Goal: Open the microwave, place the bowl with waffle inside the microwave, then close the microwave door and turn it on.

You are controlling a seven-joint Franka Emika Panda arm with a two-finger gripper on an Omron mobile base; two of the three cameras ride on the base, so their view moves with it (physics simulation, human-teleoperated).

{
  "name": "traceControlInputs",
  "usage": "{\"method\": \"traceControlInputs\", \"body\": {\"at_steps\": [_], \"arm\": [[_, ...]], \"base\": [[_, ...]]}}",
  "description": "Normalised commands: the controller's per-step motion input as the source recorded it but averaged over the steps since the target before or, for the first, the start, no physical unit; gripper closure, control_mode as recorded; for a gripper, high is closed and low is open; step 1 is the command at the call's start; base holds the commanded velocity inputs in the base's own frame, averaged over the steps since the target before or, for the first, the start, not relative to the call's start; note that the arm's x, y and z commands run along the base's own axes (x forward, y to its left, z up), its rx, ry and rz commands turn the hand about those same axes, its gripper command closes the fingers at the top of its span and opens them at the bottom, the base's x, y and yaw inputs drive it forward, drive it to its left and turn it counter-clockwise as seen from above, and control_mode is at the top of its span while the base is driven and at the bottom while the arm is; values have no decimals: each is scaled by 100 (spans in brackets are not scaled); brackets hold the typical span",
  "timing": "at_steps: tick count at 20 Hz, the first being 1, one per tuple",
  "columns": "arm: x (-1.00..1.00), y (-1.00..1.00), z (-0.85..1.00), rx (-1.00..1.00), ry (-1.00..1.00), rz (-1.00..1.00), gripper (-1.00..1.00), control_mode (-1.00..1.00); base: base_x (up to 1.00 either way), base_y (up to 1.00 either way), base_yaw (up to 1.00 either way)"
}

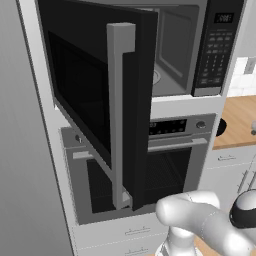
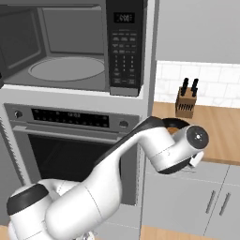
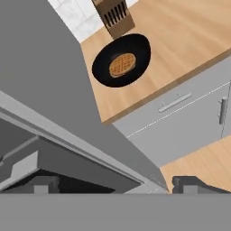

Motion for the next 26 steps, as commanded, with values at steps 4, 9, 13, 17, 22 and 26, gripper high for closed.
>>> {"method": "traceControlInputs", "body": {"at_steps": [4,9,13,17,22,26], "arm": [[43,0,-20,1,0,0,-100,-100],[36,-3,-22,11,0,0,-100,-100],[10,-22,-26,24,0,3,-100,-100],[0,-22,-31,22,0,4,-100,-100],[0,-11,-34,15,0,2,-100,-100],[0,-4,-41,8,0,2,-100,-100]], "base": [[0,0,0],[0,0,0],[0,0,0],[0,0,0],[0,0,0],[0,0,0]]}}
